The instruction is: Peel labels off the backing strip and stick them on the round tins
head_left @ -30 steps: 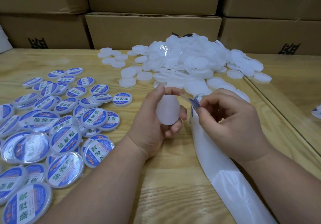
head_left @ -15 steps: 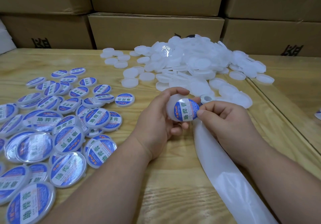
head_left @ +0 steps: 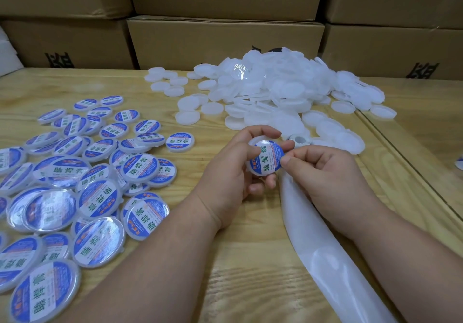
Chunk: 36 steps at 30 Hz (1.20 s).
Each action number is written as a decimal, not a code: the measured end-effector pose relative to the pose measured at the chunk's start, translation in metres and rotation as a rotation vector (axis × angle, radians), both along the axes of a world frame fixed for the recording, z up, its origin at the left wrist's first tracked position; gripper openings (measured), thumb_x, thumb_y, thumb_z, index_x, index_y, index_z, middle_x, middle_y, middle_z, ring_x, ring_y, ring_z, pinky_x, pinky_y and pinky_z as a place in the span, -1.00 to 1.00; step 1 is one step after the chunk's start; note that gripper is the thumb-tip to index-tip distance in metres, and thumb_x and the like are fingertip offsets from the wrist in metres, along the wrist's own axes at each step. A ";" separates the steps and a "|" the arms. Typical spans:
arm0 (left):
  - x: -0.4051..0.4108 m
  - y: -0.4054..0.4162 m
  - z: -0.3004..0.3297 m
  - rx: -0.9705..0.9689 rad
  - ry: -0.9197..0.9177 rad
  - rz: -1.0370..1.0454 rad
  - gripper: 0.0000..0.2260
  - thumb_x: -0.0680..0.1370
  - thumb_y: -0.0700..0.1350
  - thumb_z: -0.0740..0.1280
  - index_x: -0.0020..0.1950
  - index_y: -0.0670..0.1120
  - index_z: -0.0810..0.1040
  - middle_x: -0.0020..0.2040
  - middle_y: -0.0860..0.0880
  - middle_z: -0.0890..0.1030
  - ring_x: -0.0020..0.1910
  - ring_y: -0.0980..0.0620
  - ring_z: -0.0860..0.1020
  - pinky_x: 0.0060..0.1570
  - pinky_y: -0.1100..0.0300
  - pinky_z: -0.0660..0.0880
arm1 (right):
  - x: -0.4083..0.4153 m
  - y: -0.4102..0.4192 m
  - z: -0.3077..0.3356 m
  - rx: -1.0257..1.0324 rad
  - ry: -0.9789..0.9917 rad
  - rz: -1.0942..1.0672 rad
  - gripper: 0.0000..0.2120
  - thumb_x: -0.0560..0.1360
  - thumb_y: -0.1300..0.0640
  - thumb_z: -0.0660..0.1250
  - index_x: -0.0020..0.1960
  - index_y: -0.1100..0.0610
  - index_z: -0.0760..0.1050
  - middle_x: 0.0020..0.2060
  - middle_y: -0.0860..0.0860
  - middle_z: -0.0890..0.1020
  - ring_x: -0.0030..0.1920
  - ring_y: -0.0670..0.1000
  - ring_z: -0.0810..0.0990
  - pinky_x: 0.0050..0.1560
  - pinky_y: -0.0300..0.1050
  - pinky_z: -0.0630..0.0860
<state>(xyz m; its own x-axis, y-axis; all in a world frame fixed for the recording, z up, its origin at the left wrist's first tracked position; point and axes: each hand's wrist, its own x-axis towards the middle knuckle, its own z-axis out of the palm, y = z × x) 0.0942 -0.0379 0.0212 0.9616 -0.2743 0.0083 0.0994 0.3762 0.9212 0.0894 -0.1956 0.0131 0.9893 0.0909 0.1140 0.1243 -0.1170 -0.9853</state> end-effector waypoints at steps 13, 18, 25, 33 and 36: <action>0.000 0.001 -0.003 -0.001 -0.009 -0.023 -0.71 0.46 -0.17 0.13 0.09 -0.03 0.54 0.13 -0.19 0.70 -0.41 -0.05 0.43 -0.35 0.06 0.05 | 0.003 -0.002 -0.004 0.035 -0.018 0.023 -0.81 0.53 0.12 0.39 -0.16 0.20 0.68 -0.17 0.10 0.74 -0.12 -0.02 0.64 0.10 0.01 0.51; 0.001 0.001 -0.003 -0.001 -0.015 -0.020 -0.69 0.41 -0.17 0.15 0.05 0.00 0.58 0.11 -0.17 0.71 -0.42 -0.06 0.44 -0.40 0.11 0.09 | 0.003 -0.002 -0.003 0.013 -0.022 0.004 -0.82 0.58 0.19 0.39 -0.16 0.20 0.69 -0.08 0.05 0.74 -0.04 -0.05 0.68 0.13 -0.03 0.53; 0.002 -0.001 -0.005 0.023 -0.043 0.041 -0.65 0.36 -0.24 0.13 -0.03 0.07 0.59 0.07 -0.16 0.73 -0.46 -0.05 0.43 -0.48 0.24 0.16 | 0.002 -0.002 -0.003 0.007 -0.079 0.012 -0.80 0.58 0.19 0.39 -0.15 0.06 0.73 -0.17 -0.07 0.75 -0.10 -0.16 0.67 -0.04 -0.28 0.53; 0.007 0.002 -0.010 0.048 -0.057 0.222 -0.68 0.41 -0.22 0.17 0.08 0.08 0.49 0.05 -0.06 0.74 -0.50 0.03 0.42 -0.55 0.31 0.30 | 0.001 -0.003 -0.004 0.081 -0.082 -0.039 -0.81 0.45 0.08 0.39 0.03 0.00 0.72 -0.42 -0.07 0.48 -0.50 -0.19 0.35 -0.43 -0.43 0.32; 0.007 0.004 -0.014 0.063 -0.110 0.245 -0.70 0.50 -0.23 0.35 0.15 0.07 0.44 0.07 -0.01 0.74 -0.50 0.08 0.41 -0.52 0.31 0.33 | 0.001 -0.004 -0.002 0.076 -0.065 -0.050 -0.78 0.41 0.04 0.37 0.02 -0.08 0.71 -0.42 0.05 0.34 -0.52 -0.12 0.26 -0.49 -0.35 0.26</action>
